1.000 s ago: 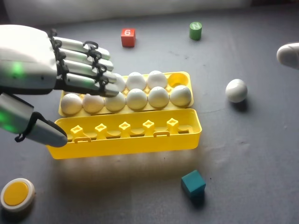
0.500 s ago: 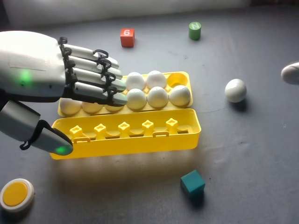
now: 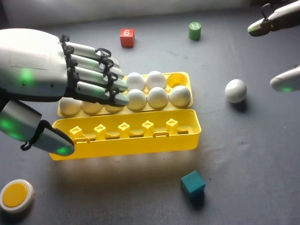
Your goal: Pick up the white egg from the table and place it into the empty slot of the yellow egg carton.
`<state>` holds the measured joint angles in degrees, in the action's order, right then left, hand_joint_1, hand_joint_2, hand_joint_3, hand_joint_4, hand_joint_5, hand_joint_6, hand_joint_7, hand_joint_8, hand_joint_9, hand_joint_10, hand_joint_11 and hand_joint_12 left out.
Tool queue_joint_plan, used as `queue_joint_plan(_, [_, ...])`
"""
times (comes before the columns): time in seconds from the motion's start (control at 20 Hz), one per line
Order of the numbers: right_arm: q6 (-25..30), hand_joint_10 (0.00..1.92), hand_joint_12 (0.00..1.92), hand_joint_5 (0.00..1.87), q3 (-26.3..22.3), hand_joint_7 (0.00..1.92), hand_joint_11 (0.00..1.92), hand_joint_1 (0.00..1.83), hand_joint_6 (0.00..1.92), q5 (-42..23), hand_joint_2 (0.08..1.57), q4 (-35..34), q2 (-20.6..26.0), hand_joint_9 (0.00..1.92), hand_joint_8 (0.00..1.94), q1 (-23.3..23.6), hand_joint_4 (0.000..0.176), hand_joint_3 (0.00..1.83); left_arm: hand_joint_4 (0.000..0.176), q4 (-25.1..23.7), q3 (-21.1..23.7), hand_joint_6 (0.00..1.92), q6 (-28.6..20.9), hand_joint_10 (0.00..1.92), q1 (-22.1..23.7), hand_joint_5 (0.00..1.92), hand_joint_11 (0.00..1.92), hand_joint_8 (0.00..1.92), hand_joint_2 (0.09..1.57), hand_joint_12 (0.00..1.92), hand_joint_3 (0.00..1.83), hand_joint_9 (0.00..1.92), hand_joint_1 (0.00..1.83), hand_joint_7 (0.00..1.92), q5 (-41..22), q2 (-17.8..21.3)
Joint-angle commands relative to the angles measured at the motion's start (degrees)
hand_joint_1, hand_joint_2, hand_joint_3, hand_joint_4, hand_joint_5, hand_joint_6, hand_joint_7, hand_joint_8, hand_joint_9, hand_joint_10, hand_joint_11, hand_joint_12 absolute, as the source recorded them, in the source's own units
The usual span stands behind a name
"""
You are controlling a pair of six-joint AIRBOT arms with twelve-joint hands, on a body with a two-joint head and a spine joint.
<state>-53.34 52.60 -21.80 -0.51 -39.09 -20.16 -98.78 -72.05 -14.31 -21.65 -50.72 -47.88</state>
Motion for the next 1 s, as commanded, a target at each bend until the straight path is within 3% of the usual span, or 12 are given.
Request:
queue_joint_plan(0.0, [-0.21, 0.0, 0.0, 0.8, 0.59, 0.14, 0.0, 0.6, 0.02, -5.8, 0.78, -0.66, -0.22, 0.0, 0.01, 0.62, 0.173, 0.0, 0.0, 3.87, 0.04, 0.0, -0.05, 0.01, 0.69, 0.15, 0.0, 0.0, 1.21, 0.23, 0.0, 0.11, 0.0, 0.14, -0.62, 0.11])
queue_joint_plan(0.1, [-3.64, 0.0, 0.0, 0.93, 2.3, 0.29, 0.0, 0.69, 0.01, -4.75, 0.77, -2.8, -2.65, 0.0, 0.03, 0.62, 0.16, 0.0, 0.0, 3.87, 0.02, 0.01, -0.05, 0.01, 0.67, 0.18, 0.0, 0.01, 1.21, 0.32, 0.0, 0.14, 0.0, 0.17, -0.69, 0.12])
queue_joint_plan(0.15, [-8.71, 0.0, 0.0, 0.9, 3.59, 0.21, 0.0, 0.65, 0.0, -4.53, 0.79, -6.52, -4.53, 0.0, 0.01, 0.62, 0.173, 0.01, 0.0, 3.87, 0.06, 0.01, -0.05, 0.01, 0.66, 0.17, 0.0, 0.01, 1.2, 0.33, 0.0, 0.15, 0.0, 0.17, -0.69, 0.12])
queue_joint_plan(0.2, [-8.91, 0.0, 0.0, 0.9, 4.69, 0.04, 0.0, 0.71, 0.0, -4.51, 0.78, -6.59, -5.93, 0.0, 0.0, 0.61, 0.175, 0.0, 0.0, 3.87, 0.09, 0.0, -0.05, 0.0, 0.66, 0.16, 0.0, 0.0, 1.2, 0.27, 0.0, 0.13, 0.0, 0.15, -0.69, 0.12])
queue_joint_plan(0.3, [-10.73, 0.0, 0.0, 0.87, 7.2, 0.0, 0.0, 0.74, 0.01, -3.87, 0.81, -6.59, -8.96, 0.0, 0.0, 0.66, 0.176, 0.01, 0.0, 3.87, 0.11, 0.0, -0.24, 0.0, 0.66, 0.15, 0.0, 0.0, 1.19, 0.24, 0.0, 0.12, 0.0, 0.15, -0.68, 0.12])
queue_joint_plan(0.35, [-11.77, 0.0, 0.0, 0.88, 8.29, 0.01, 0.0, 0.8, 0.01, -3.83, 0.79, -6.59, -10.26, 0.0, 0.0, 0.64, 0.165, 0.0, 0.0, 3.86, 0.1, 0.0, -0.24, 0.0, 0.66, 0.17, 0.0, 0.0, 1.19, 0.25, 0.0, 0.13, 0.0, 0.16, -0.68, 0.12])
queue_joint_plan(0.4, [-12.22, 0.0, 0.0, 0.88, 9.46, 0.0, 0.0, 0.82, 0.01, -3.83, 0.78, -6.59, -11.56, 0.0, 0.0, 0.54, 0.172, 0.0, 0.0, 3.84, 0.09, 0.0, -0.24, 0.0, 0.66, 0.16, 0.0, 0.0, 1.19, 0.23, 0.0, 0.13, 0.0, 0.16, -0.66, 0.12])
queue_joint_plan(0.7, [-12.23, 0.0, 0.0, 0.84, 17.68, 0.0, 0.0, 0.81, 0.0, -3.84, 0.79, -5.81, -17.94, 0.0, 0.0, -0.04, 0.176, 0.0, 0.0, 3.61, 0.03, 0.0, -0.24, 0.0, 0.67, 0.16, 0.0, 0.0, 1.19, 0.18, 0.0, 0.12, 0.0, 0.15, -0.79, 0.11])
queue_joint_plan(0.85, [-10.0, 0.0, 0.0, 0.82, 20.31, 0.0, 0.0, 0.92, 0.01, -3.3, 0.84, 1.13, -19.77, 0.0, 0.0, -0.64, 0.176, 0.02, 0.0, 3.43, 0.02, 0.0, -0.24, 0.01, 0.67, 0.17, 0.0, 0.01, 1.2, 0.17, 0.01, 0.13, 0.0, 0.16, -1.06, 0.06])
queue_joint_plan(0.95, [-5.31, 0.0, 0.0, 0.82, 21.03, 0.0, 0.0, 0.94, 0.01, -2.68, 0.84, 7.6, -20.19, 0.0, 0.0, -1.0, 0.176, 0.02, 0.0, 3.43, 0.02, 0.0, -0.24, 0.01, 0.7, 0.17, 0.0, 0.01, 1.21, 0.17, 0.01, 0.13, 0.0, 0.17, -1.06, 0.02])
